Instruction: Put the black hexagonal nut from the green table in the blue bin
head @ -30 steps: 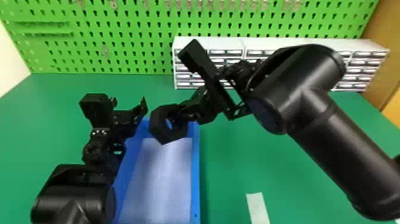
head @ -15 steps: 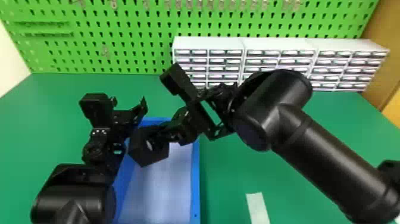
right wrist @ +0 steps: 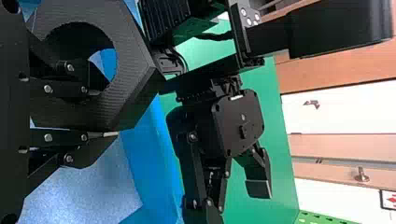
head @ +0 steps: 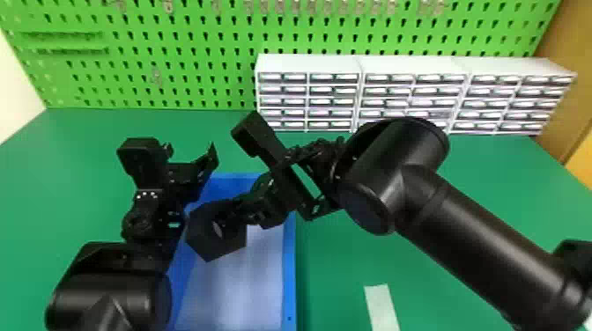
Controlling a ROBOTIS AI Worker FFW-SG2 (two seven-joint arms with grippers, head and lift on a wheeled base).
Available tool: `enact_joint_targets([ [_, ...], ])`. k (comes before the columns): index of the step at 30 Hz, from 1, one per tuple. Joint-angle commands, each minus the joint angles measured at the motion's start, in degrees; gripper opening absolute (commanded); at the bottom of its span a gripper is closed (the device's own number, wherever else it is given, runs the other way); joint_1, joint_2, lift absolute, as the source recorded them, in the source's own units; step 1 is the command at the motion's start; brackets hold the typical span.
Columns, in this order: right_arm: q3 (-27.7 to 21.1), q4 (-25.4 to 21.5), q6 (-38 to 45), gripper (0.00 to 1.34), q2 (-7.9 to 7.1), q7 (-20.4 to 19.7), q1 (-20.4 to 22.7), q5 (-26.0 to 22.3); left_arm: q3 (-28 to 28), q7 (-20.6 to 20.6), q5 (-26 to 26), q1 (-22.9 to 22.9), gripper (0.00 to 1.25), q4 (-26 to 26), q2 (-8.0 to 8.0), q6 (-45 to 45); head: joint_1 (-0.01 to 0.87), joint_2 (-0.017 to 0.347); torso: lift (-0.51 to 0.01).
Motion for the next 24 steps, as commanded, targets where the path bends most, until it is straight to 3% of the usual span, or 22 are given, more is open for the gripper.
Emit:
enact_joint_targets([
  [1, 0.2, 0.1, -0.3, 0.46, -0.14, -0.1, 0.0, -0.4, 0.0, 0.0, 0.0, 0.0, 0.87, 0.0, 0.0, 0.0, 0.686, 0.051, -0.096],
  [7, 0.2, 0.2, -0.3, 0.83, -0.31, -0.2, 0.0, -0.5, 0.0, 0.0, 0.0, 0.0, 0.87, 0.0, 0.0, 0.0, 0.686, 0.051, -0.096],
  [10, 0.1, 0.4, -0.3, 0.92, -0.31, -0.2, 0.0, -0.5, 0.1, 0.0, 0.0, 0.0, 0.87, 0.0, 0.0, 0.1, 0.686, 0.051, -0.096],
  [16, 0.0, 0.5, 0.1, 1.04, -0.31, -0.5, -0.2, -0.3, 0.0, 0.0, 0.0, 0.0, 0.87, 0.0, 0.0, 0.1, 0.686, 0.051, -0.096],
  [24, 0.0, 0.5, 0.2, 1.04, -0.49, -0.5, -0.3, 0.0, 0.1, 0.0, 0.1, 0.0, 0.87, 0.0, 0.0, 0.0, 0.686, 0.051, -0.096],
])
